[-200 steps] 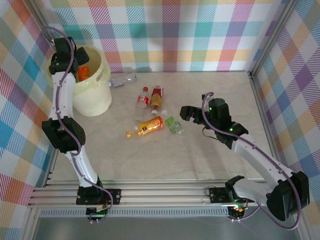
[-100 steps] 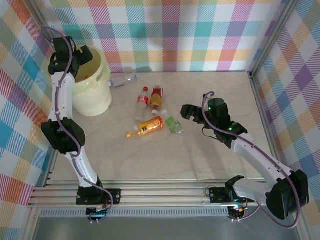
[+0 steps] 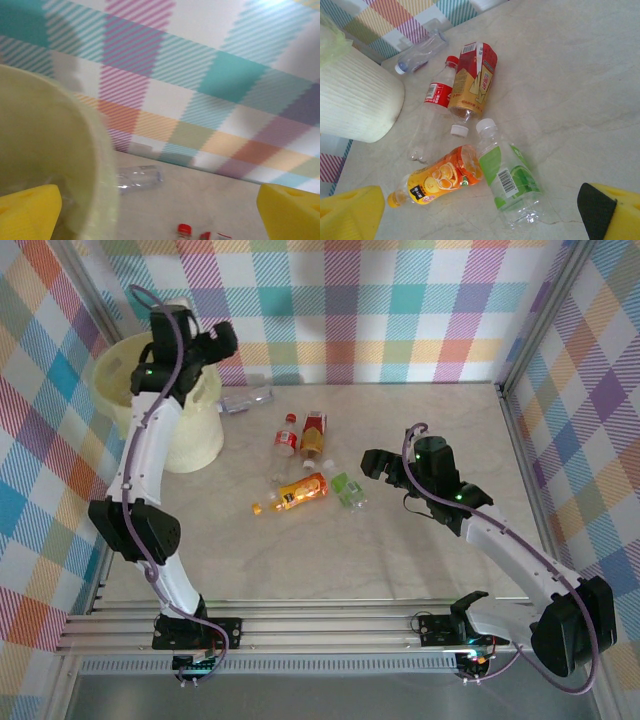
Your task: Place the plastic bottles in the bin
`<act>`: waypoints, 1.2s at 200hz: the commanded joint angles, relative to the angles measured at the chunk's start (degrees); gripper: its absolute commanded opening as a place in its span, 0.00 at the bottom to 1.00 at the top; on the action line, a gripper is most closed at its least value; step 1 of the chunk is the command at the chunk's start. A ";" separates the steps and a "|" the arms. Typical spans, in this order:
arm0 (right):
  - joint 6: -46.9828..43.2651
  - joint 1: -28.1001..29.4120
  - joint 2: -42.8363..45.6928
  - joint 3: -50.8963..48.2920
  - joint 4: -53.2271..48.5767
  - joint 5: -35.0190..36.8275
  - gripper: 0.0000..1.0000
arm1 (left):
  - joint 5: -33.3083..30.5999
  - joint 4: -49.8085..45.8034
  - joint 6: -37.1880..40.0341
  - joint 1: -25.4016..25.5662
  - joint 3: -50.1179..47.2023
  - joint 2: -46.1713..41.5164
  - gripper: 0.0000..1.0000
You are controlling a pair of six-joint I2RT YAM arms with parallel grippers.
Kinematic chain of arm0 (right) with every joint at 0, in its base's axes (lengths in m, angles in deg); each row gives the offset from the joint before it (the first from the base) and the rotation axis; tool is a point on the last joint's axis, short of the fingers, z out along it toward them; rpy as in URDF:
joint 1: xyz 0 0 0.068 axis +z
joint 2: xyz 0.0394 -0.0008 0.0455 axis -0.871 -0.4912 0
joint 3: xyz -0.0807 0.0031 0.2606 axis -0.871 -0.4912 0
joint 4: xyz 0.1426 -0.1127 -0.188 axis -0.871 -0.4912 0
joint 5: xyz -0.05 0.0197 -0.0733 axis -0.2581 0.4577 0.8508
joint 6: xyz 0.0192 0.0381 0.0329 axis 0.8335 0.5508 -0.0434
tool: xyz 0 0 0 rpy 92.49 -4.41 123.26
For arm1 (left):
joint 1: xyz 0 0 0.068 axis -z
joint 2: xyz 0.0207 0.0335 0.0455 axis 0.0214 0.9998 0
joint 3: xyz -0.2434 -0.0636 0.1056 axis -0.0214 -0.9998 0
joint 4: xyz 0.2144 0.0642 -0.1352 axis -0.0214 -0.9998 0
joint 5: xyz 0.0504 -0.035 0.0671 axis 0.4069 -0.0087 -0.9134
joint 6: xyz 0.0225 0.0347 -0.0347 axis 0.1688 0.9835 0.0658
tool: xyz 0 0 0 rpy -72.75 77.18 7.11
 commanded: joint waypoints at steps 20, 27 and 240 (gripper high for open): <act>0.01 0.12 0.26 0.51 -0.92 0.66 1.00 | -4.13 4.48 5.20 10.08 -0.71 -1.52 1.00; -0.08 0.11 0.24 0.51 -0.92 0.52 1.00 | -4.61 4.76 5.74 11.74 -0.53 -0.94 1.00; -1.58 0.12 -3.34 2.67 -3.56 1.89 1.00 | -9.74 5.67 -3.40 11.85 27.69 42.26 1.00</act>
